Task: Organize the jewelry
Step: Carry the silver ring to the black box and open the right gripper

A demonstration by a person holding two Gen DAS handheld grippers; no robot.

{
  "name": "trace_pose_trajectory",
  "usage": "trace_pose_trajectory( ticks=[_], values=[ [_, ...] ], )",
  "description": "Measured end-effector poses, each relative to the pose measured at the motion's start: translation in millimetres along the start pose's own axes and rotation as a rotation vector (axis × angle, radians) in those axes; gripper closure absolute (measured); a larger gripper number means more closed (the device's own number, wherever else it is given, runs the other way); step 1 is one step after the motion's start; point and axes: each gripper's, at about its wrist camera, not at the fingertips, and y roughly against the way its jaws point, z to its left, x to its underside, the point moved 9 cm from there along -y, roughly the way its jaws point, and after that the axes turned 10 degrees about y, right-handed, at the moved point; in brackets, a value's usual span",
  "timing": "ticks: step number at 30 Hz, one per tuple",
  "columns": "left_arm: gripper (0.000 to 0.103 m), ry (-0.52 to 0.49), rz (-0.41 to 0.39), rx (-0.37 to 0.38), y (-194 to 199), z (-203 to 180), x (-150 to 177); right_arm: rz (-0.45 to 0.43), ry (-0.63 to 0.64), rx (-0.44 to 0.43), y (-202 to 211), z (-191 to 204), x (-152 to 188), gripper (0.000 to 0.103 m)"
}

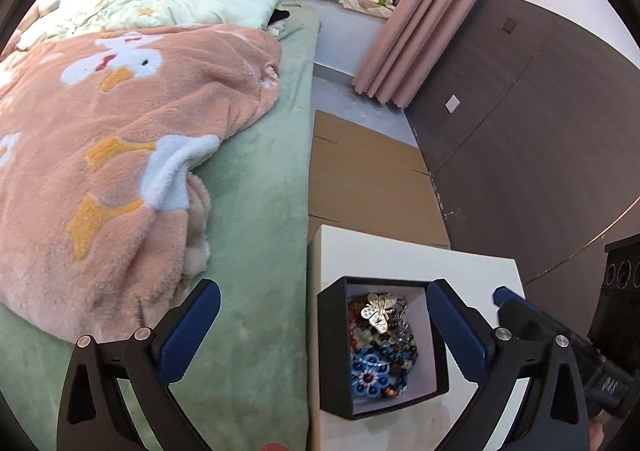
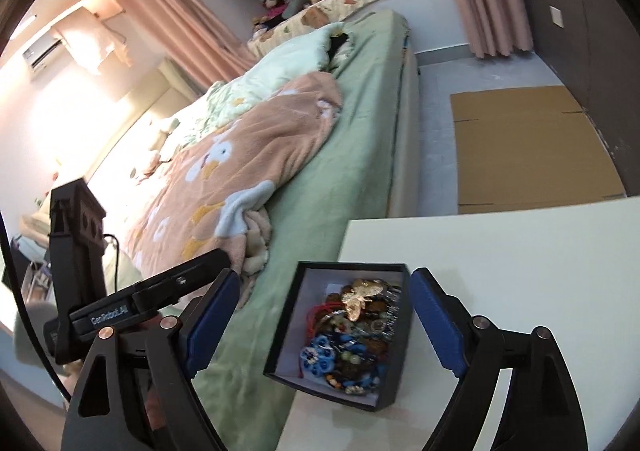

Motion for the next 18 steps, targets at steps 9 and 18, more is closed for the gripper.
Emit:
trace_pose_trajectory(
  ticks=[9,18],
  values=[
    [0.0,-0.066,-0.014,-0.001,15,-14,21,-0.008,-0.019,0.081,37,-23,18,0.016],
    [0.0,-0.15,-0.082,0.012,44,-40,44,-0.029,-0.032,0.161,80,-40,45,0.007]
  ],
)
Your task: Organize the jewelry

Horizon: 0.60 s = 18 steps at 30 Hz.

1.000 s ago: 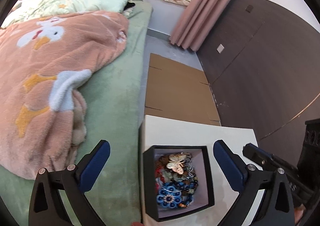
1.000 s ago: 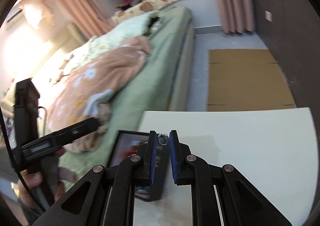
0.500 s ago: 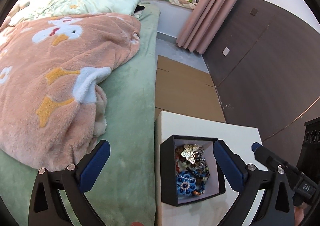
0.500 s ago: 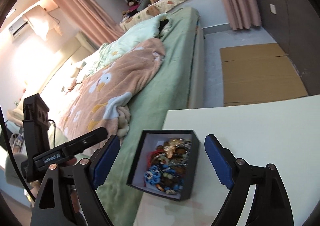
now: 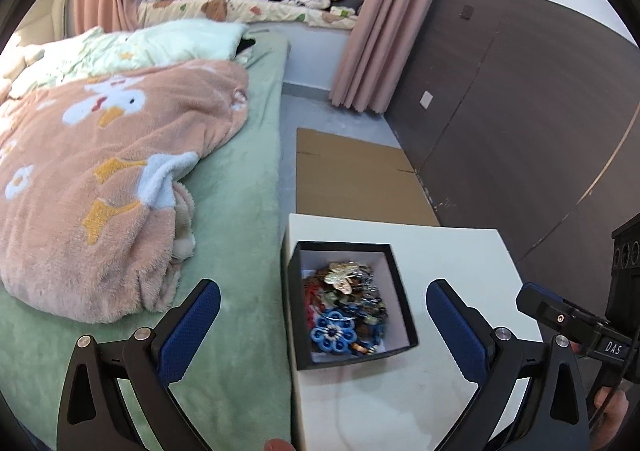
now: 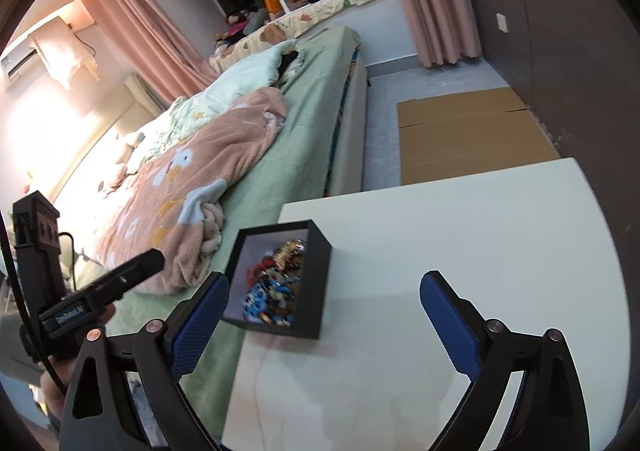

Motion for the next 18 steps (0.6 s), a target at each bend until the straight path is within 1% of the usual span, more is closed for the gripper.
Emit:
trace_pose_trajectory(
  ticks=[1,7,11,15,18],
  values=[
    [0.0,-0.009,-0.008,0.006,3,-5,2,-0.007,0.01,0.022,7,-3,3,0.006],
    [0.0,-0.051,-0.054,0.02,17,-28,14,-0.051,0.071,0.093,44,-12,10,0.006],
    [0.0,-0.079,-0.068,0.028,22,-42,22,-0.077,0.078,0.133,62,-22,12,0.006],
    [0.0,-0.121,-0.09,0.01,23,-54,29,-0.118,0.067,0.132,78,-29,10,0.006],
    [0.0,-0.143,-0.097,0.017,22,-64,33,-0.122,0.082,0.133,83,-30,10,0.006]
  ],
)
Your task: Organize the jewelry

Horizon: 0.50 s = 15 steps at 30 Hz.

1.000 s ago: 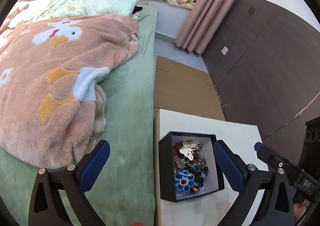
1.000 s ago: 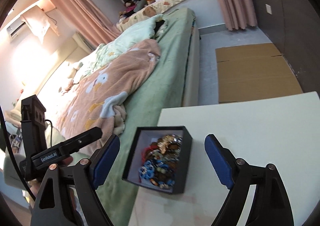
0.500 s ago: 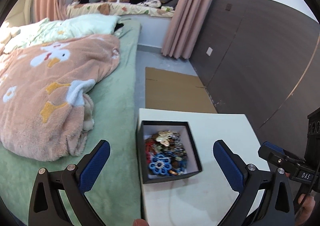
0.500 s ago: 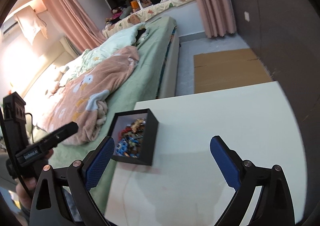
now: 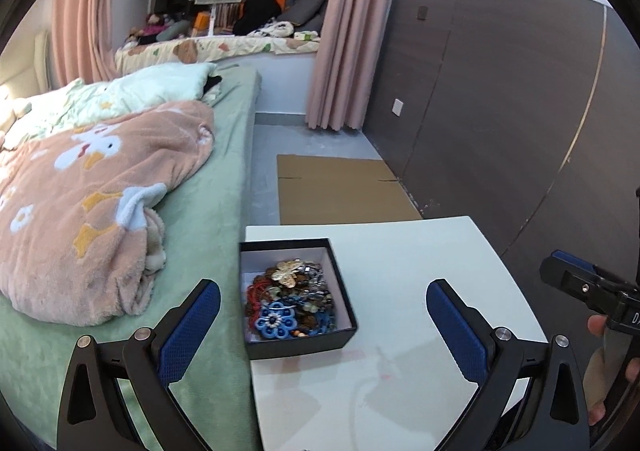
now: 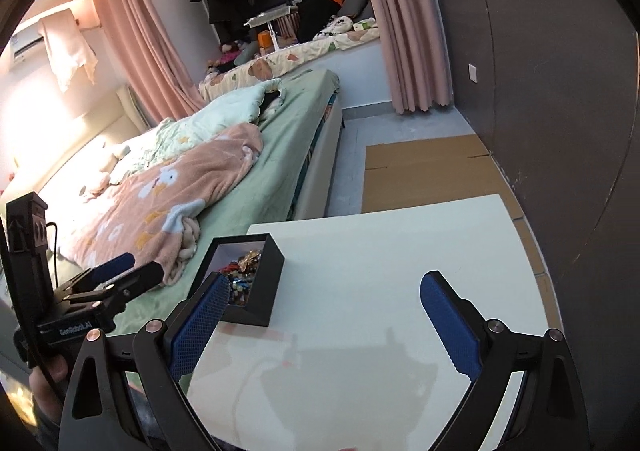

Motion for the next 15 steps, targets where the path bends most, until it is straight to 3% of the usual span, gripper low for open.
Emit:
trace_pose_trajectory(
  ticks=[15],
  values=[
    [0.0,-0.034,-0.057,0.015,3,-18,-4,0.001,0.032,0.024,9,-4,0,0.006]
  ],
)
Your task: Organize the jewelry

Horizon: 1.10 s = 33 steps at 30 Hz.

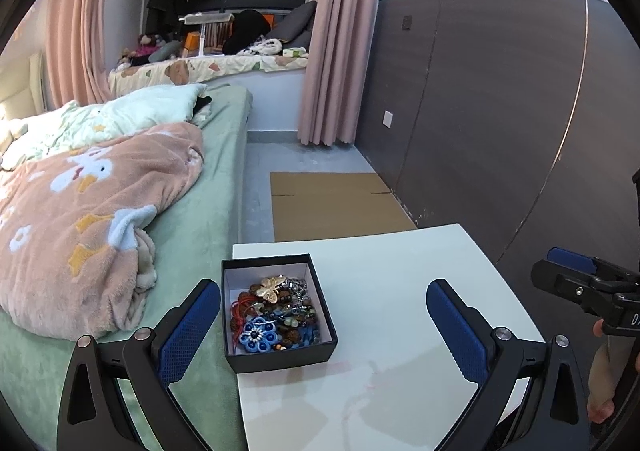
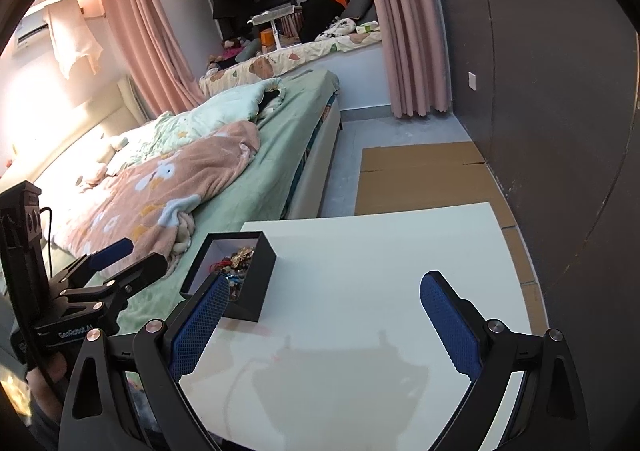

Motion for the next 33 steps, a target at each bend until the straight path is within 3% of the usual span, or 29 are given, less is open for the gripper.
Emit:
trace_pose_trajectory(
  ticks=[33],
  values=[
    [0.0,0.018,-0.002,0.01,3.7,5.5,-2.8,0.019,-0.01,0.034,-3.6,-1.8,3.4,0.006]
  ],
)
